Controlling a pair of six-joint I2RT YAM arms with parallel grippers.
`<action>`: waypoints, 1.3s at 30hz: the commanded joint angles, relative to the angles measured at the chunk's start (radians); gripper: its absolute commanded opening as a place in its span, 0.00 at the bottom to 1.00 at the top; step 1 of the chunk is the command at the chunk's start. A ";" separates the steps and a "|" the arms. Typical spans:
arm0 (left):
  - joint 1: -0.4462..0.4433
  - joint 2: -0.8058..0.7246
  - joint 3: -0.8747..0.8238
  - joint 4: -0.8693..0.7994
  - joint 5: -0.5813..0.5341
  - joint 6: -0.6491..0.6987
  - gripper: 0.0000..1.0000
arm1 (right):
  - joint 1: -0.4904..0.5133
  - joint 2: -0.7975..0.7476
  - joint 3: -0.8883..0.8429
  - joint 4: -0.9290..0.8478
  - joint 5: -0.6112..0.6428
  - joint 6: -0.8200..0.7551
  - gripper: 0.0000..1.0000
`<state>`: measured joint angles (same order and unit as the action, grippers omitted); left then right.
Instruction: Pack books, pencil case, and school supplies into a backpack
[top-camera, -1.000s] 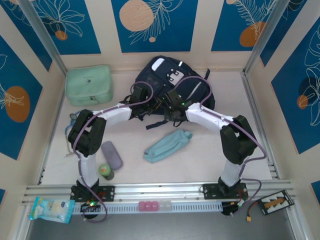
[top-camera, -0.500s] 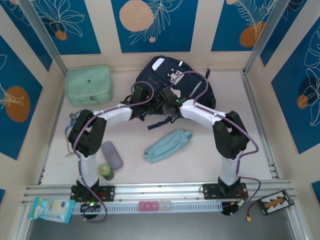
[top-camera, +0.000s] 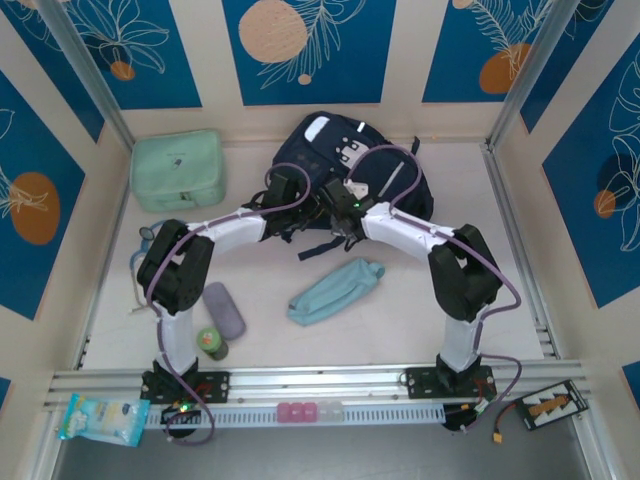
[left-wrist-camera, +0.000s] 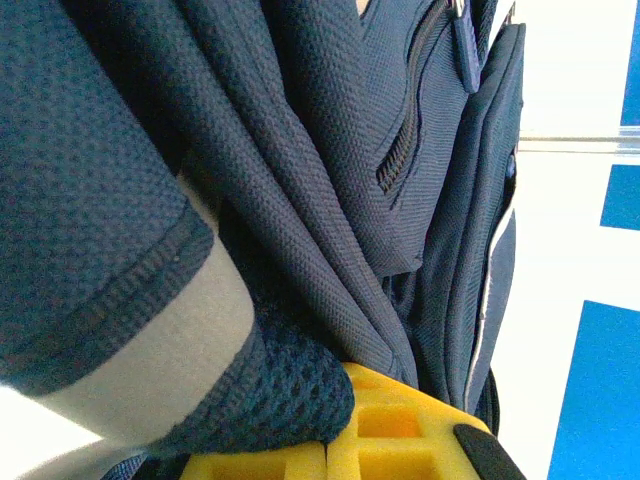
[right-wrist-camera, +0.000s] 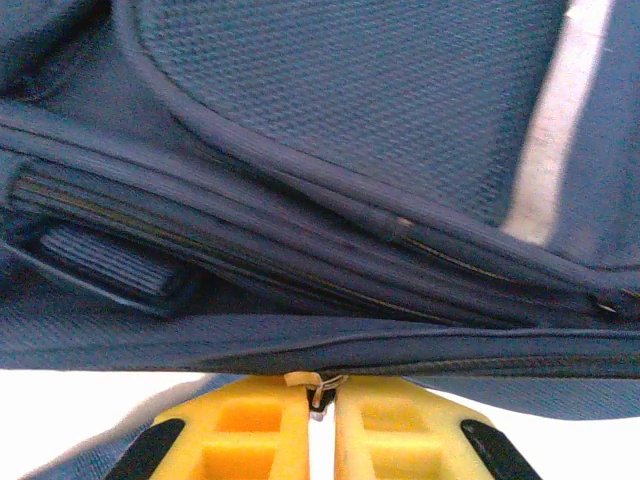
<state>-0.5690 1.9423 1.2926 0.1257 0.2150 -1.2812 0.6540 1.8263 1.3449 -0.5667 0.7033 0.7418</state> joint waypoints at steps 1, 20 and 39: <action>-0.005 -0.072 0.020 0.043 0.042 0.019 0.00 | -0.040 -0.078 -0.070 -0.010 0.043 0.005 0.12; 0.007 -0.074 0.022 0.031 0.045 0.037 0.00 | -0.132 -0.180 -0.262 0.170 -0.131 -0.140 0.24; 0.071 -0.063 -0.003 -0.023 0.068 0.151 0.00 | -0.256 -0.402 -0.461 0.056 -0.136 -0.125 0.00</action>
<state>-0.5320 1.9415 1.2926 0.0853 0.2588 -1.1870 0.4538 1.4685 0.9279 -0.4004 0.5426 0.5808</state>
